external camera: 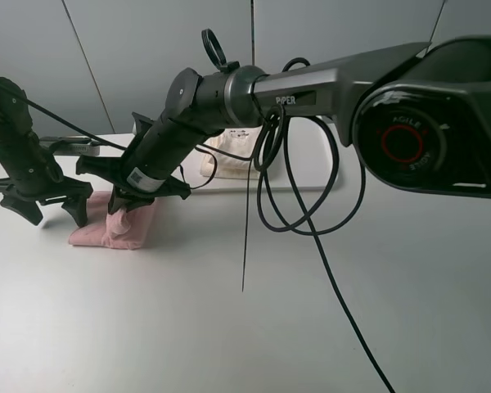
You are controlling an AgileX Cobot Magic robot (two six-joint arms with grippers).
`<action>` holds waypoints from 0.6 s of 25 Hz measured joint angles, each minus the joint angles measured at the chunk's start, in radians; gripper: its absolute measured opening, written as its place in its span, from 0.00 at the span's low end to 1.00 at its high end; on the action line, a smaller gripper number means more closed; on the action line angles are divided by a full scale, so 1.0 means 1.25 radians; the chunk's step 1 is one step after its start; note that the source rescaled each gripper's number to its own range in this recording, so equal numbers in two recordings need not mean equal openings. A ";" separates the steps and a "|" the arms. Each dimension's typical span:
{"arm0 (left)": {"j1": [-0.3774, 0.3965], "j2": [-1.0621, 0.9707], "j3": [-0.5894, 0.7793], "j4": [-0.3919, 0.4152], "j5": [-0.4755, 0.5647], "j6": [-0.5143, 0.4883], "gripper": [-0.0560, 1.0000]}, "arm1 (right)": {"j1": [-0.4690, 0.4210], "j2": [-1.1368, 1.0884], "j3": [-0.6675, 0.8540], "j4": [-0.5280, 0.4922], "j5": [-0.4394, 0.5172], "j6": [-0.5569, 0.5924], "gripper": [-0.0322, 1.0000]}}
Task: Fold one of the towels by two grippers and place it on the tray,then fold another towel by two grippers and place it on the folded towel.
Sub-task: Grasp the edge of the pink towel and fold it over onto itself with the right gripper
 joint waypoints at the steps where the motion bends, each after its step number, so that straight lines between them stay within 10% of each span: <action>1: 0.000 0.000 0.000 0.000 0.000 0.000 0.99 | 0.000 0.004 0.001 0.029 -0.006 -0.020 0.08; 15: 0.000 0.000 0.000 0.000 0.002 0.000 0.99 | 0.000 0.049 0.001 0.182 -0.064 -0.146 0.08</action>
